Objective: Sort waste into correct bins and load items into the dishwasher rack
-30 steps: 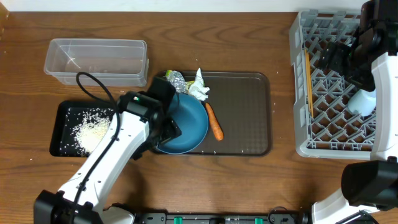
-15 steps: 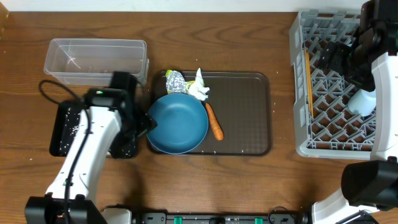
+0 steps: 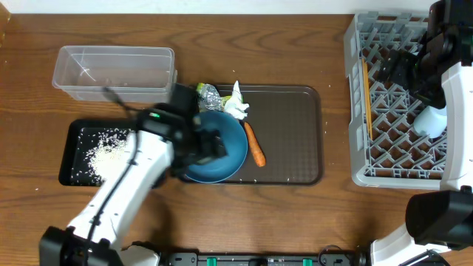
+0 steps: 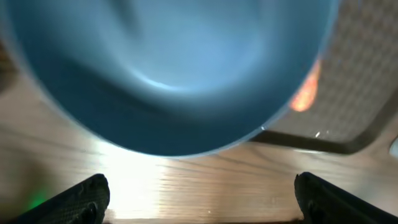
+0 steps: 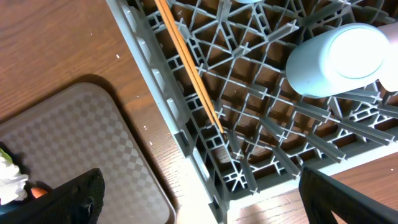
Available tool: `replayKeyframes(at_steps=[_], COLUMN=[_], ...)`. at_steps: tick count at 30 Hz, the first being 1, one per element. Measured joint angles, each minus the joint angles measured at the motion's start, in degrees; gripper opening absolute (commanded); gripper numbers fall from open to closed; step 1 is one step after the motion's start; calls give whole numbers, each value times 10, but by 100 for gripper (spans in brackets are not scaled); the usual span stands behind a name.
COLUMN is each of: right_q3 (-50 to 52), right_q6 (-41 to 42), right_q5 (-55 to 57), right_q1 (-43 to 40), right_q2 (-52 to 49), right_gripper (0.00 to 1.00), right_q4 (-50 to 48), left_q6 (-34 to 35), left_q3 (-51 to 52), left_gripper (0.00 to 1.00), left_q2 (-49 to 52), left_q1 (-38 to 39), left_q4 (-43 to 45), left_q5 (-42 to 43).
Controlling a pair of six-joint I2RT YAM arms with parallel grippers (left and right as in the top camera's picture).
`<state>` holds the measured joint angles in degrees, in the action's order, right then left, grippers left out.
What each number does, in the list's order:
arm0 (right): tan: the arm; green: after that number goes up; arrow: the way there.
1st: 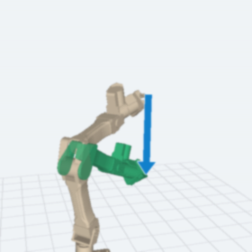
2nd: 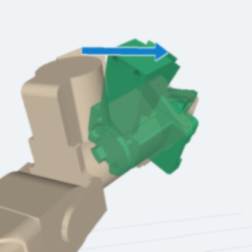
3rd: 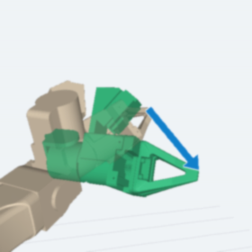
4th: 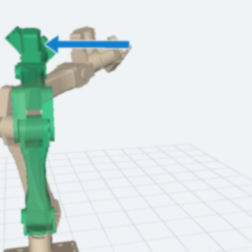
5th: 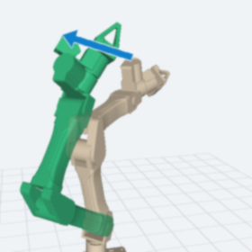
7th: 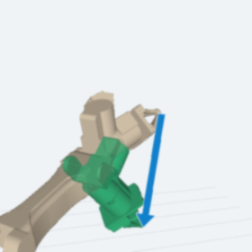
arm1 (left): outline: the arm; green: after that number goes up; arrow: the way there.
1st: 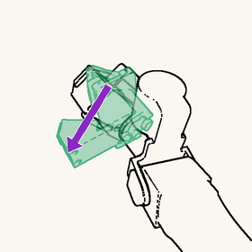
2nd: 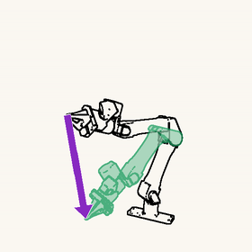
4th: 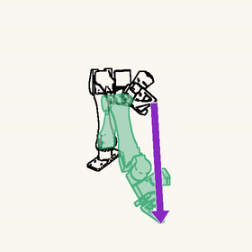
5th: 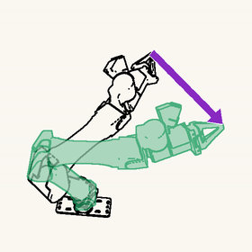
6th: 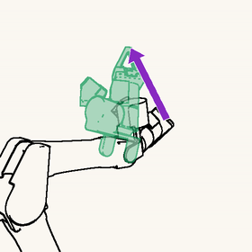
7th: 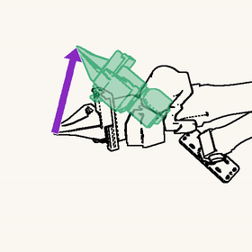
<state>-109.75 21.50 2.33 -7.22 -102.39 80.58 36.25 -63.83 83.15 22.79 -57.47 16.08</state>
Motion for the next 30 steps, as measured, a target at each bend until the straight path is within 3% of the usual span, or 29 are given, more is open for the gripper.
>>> replayKeyframes(at_steps=[7, 14, 18, 30], right_q3=[0, 0, 0, 0], right_q6=[0, 0, 0, 0], right_q5=[0, 0, 0, 0], right_q1=[0, 0, 0, 0], right_q2=[0, 0, 0, 0], right_gripper=[99, 100, 99, 99], right_q4=[0, 0, 0, 0], left_q6=[55, 67, 87, 91], left_q3=[0, 0, 0, 0], left_gripper=[98, 98, 98, 98], left_q2=[0, 0, 0, -26], left_q1=[129, 153, 117, -105], left_q4=[57, 68, 34, -92], left_q5=[-71, -110, -121, -131])
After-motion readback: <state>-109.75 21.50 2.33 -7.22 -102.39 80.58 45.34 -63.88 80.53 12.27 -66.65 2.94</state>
